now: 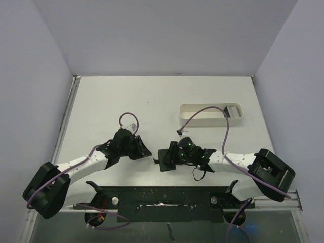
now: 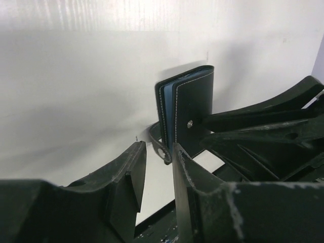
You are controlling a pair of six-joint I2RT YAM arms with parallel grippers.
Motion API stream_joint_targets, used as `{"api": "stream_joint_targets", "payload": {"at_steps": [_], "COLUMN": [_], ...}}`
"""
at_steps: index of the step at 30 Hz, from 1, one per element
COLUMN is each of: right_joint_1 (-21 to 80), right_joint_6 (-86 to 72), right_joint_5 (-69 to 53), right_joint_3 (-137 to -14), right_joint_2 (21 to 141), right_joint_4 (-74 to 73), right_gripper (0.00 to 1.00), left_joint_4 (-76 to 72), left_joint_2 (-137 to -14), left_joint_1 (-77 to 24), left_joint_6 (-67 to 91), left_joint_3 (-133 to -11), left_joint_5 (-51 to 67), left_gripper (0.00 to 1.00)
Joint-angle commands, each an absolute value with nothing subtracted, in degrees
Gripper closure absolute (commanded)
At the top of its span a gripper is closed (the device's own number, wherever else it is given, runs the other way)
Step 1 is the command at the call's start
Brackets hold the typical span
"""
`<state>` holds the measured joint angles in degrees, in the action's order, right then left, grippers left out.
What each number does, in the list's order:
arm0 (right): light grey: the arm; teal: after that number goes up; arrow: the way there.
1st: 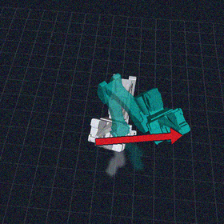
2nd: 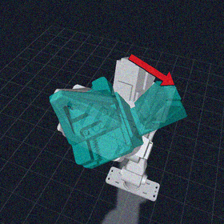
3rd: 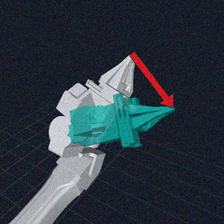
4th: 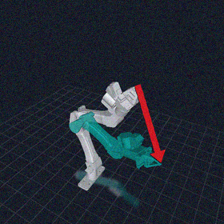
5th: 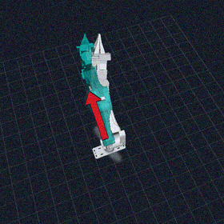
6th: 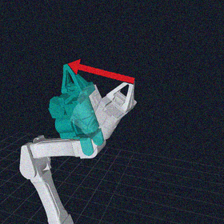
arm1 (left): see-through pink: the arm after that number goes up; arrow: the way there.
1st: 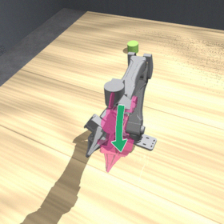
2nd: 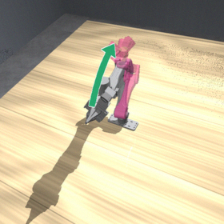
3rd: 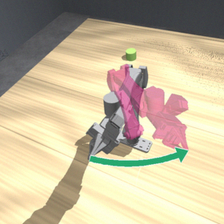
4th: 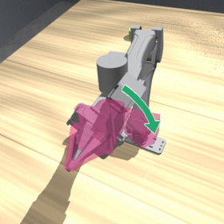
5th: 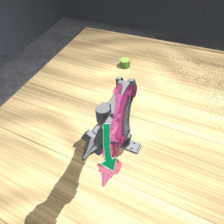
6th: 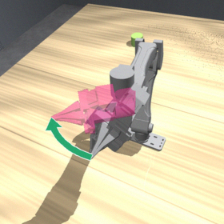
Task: Put the credit cards into the card holder
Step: Close the card holder at the center of the board.
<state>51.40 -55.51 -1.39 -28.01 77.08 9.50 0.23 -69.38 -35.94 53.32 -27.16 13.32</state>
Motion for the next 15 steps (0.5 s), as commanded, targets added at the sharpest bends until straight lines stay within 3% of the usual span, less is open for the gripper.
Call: {"api": "stream_joint_targets", "payload": {"at_steps": [1,9,15], "right_joint_1": [53.0,55.4,55.5], "right_joint_6": [-53.0,-50.4,-48.3], "right_joint_5": [2.0,5.9,2.2], "right_joint_3": [-32.7,-37.8,-37.3], "right_joint_2": [80.1,80.7,77.5], "right_joint_4": [4.3,-2.8,3.7], "right_gripper": [0.65,0.71,0.75], "left_joint_4": [-2.5,-7.8,-9.9], "left_joint_2": [-69.7,-74.4,-76.6], "left_joint_1": [-35.4,-35.4,-35.0], "left_joint_6": [53.6,54.1,54.1], "left_joint_3": [-25.5,-24.8,-26.5], "left_joint_5": [14.3,18.4,20.3], "left_gripper": [0.76,0.83,0.85]}}
